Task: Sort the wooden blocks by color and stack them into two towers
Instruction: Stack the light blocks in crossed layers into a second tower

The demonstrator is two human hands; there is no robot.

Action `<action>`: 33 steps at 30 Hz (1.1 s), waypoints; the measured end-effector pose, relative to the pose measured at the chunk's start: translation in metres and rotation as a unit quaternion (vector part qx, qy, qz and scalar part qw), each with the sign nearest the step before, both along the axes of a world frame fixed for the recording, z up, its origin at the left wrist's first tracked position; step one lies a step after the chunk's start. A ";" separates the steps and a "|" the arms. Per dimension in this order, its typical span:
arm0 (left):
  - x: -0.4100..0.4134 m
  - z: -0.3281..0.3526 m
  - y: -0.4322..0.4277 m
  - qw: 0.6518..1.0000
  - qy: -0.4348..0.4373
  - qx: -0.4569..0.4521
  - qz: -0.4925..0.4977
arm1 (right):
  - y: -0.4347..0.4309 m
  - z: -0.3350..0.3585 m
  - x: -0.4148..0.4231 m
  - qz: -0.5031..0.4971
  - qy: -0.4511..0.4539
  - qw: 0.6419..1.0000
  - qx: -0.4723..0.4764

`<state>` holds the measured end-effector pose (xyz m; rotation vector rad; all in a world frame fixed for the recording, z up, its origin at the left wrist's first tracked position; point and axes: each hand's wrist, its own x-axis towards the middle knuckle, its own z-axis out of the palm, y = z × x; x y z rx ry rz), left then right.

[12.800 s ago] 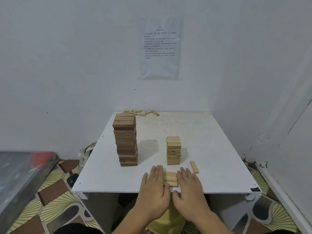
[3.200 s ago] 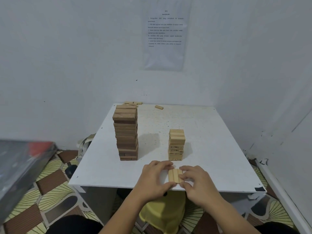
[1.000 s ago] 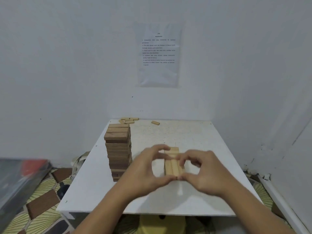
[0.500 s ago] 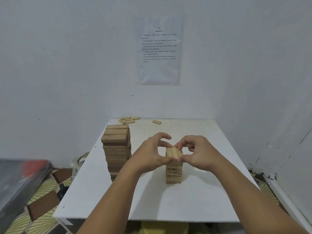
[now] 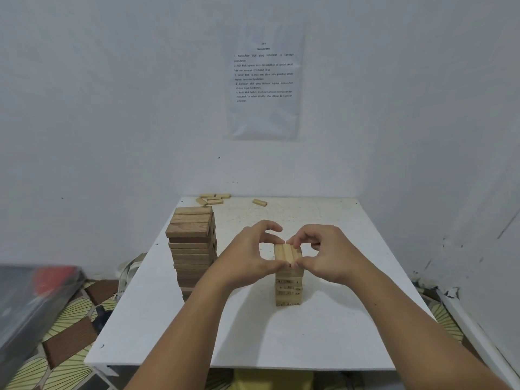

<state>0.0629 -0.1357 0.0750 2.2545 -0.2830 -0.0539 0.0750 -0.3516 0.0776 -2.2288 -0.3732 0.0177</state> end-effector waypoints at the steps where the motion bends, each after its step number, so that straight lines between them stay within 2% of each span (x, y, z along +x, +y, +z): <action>1: 0.000 0.000 0.000 1.000 0.001 0.000 -0.001 | 0.000 0.000 0.000 0.000 -0.001 1.000 0.001; 33: 0.011 -0.009 0.004 0.999 -0.009 0.039 -0.031 | -0.001 -0.010 -0.002 0.012 -0.027 0.999 0.016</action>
